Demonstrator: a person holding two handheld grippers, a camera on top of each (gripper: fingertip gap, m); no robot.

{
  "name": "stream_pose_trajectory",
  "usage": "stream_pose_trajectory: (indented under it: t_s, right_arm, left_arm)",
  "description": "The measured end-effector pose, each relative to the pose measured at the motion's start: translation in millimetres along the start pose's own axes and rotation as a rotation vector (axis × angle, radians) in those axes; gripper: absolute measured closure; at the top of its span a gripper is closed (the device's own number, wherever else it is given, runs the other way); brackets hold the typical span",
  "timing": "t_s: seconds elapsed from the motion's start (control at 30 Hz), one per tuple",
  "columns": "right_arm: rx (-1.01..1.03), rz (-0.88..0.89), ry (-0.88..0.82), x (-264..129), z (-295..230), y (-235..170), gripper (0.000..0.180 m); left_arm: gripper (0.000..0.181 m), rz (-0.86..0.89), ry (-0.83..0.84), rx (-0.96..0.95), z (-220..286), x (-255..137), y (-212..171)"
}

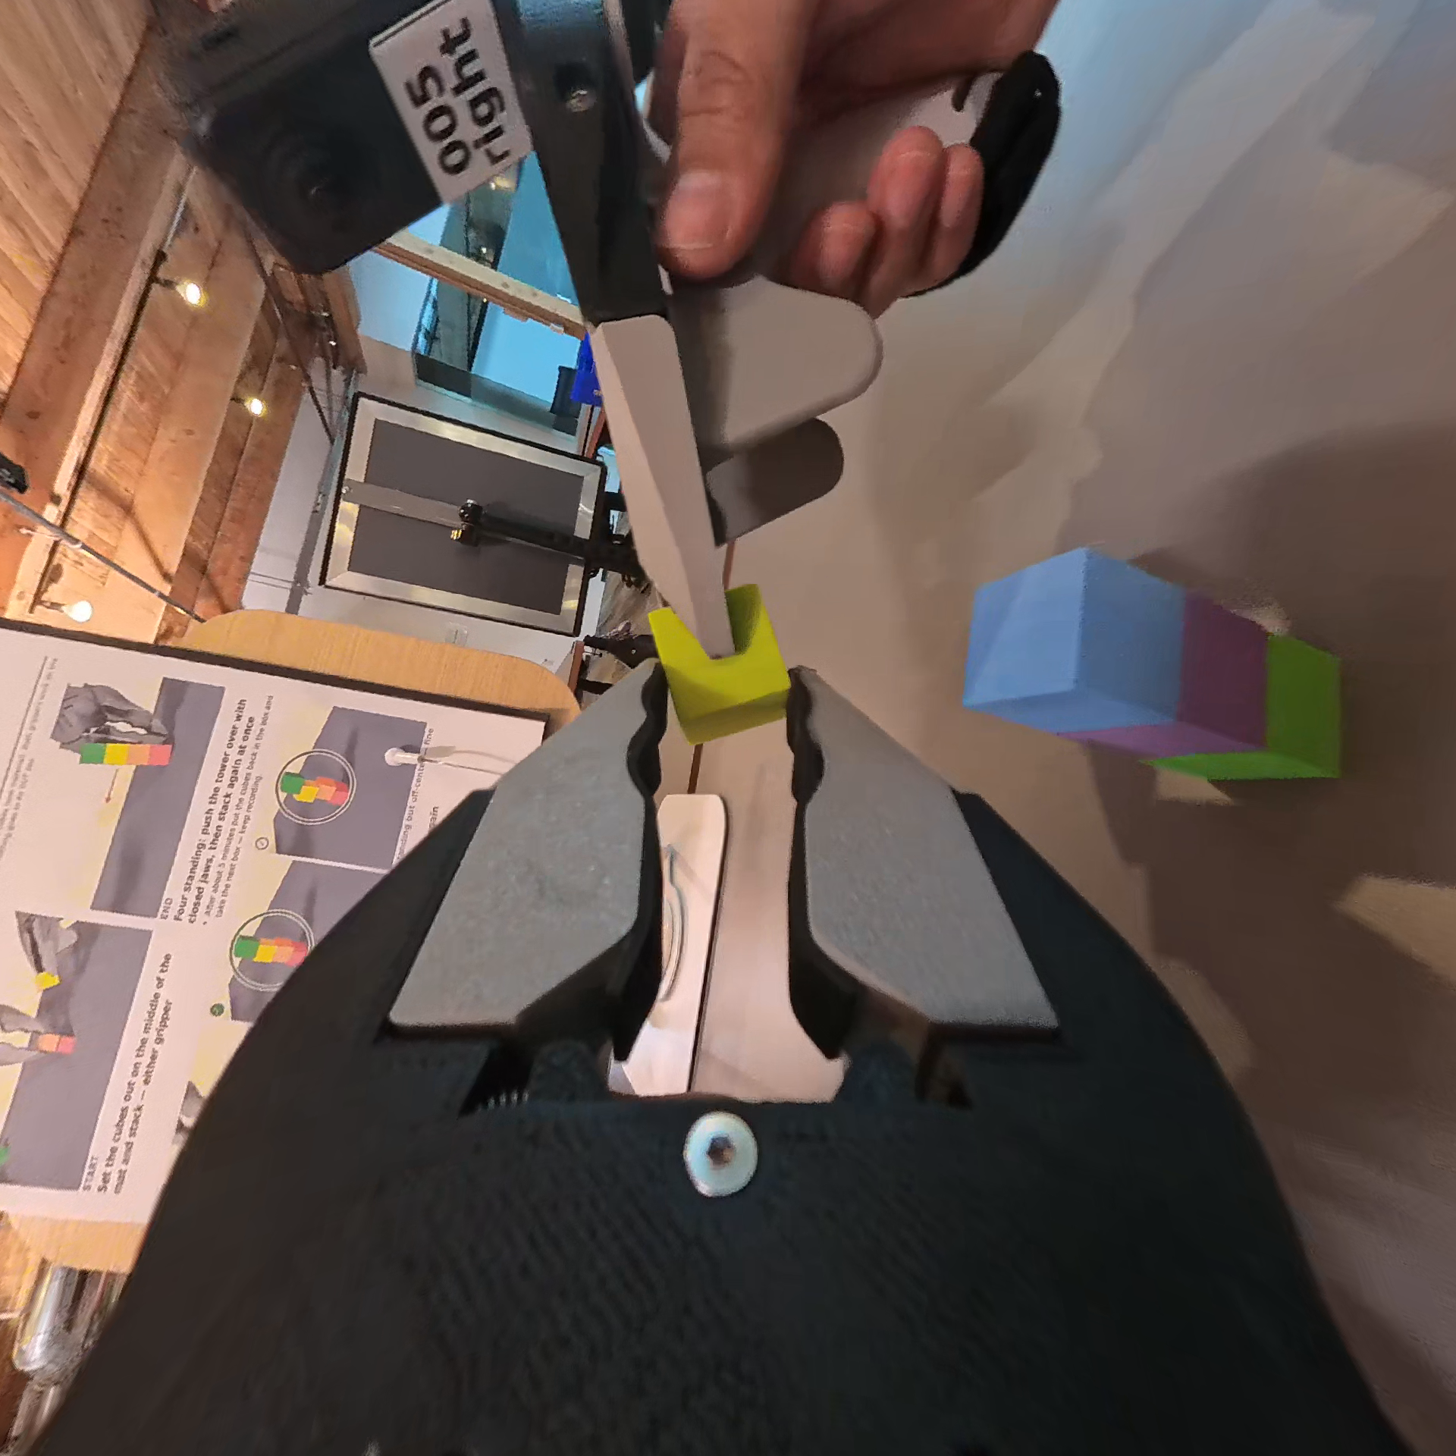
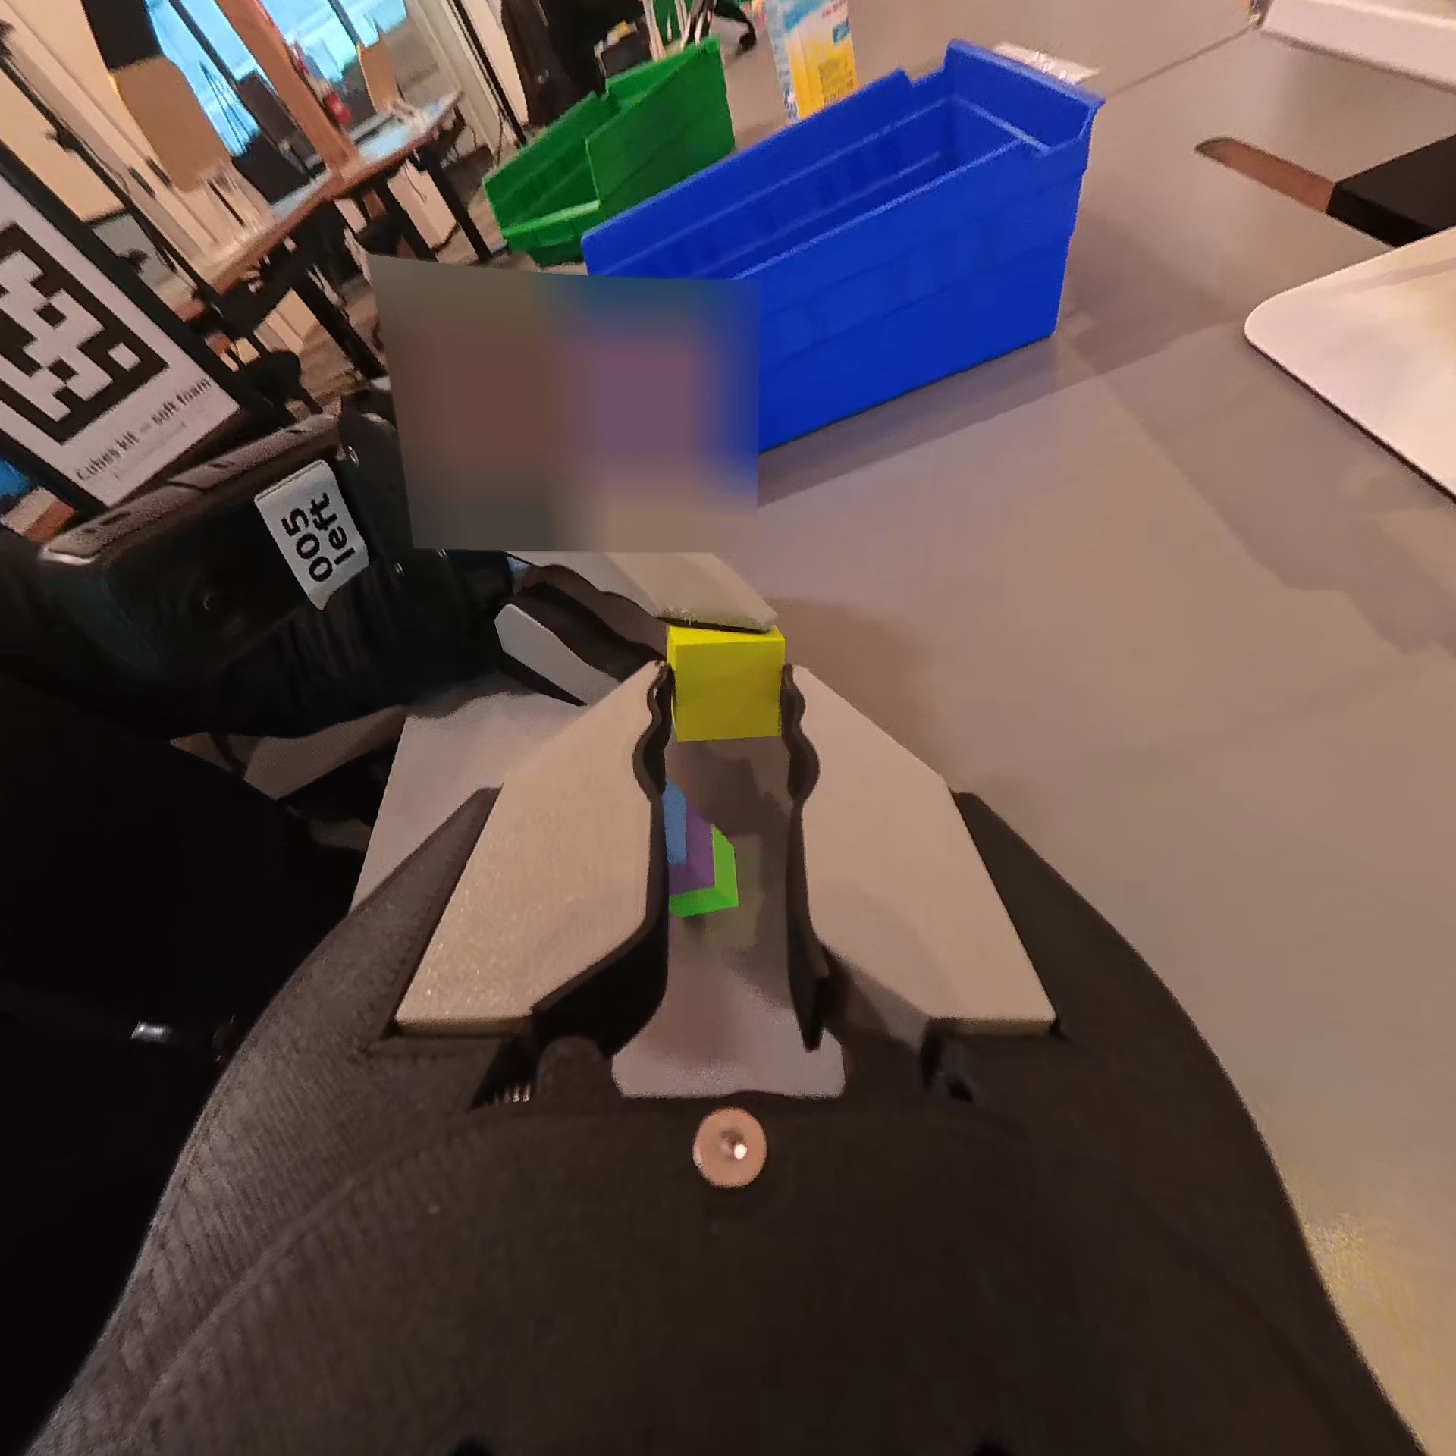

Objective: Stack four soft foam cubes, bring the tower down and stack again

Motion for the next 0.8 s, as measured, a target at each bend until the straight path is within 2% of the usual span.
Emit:
stream_pose_trajectory:
  t_s: [0.27, 0.63, 0.7, 0.8]
  right_arm:
    - [0.009, -0.043, 0.009, -1, -2, -4, 0.154]
    - [0.018, 0.014, 0.038, -3, -4, 2, 0.155]
    - [0.023, 0.040, 0.079, -6, -8, 5, 0.155]
    - [0.018, 0.071, 0.092, -13, -10, 8, 0.155]
  left_arm:
    - [0.152, -0.004, 0.000, 0.031, 3, -1, 3]
    - [0.152, 0.046, 0.053, -0.038, -4, -5, 3]
    - [0.140, 0.078, 0.092, -0.071, -9, -9, 3]
    - [0.128, 0.056, 0.023, -0.101, -6, -8, -3]
Point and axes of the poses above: each gripper's, where its closed fingertips meet, x out along the fingers, y out of its top, z = x × y across the jaws, the point moved 4 cm from there along -x, back along the fingers, and after that the axes turned 14 degrees about -z, right-handed, at the moved point
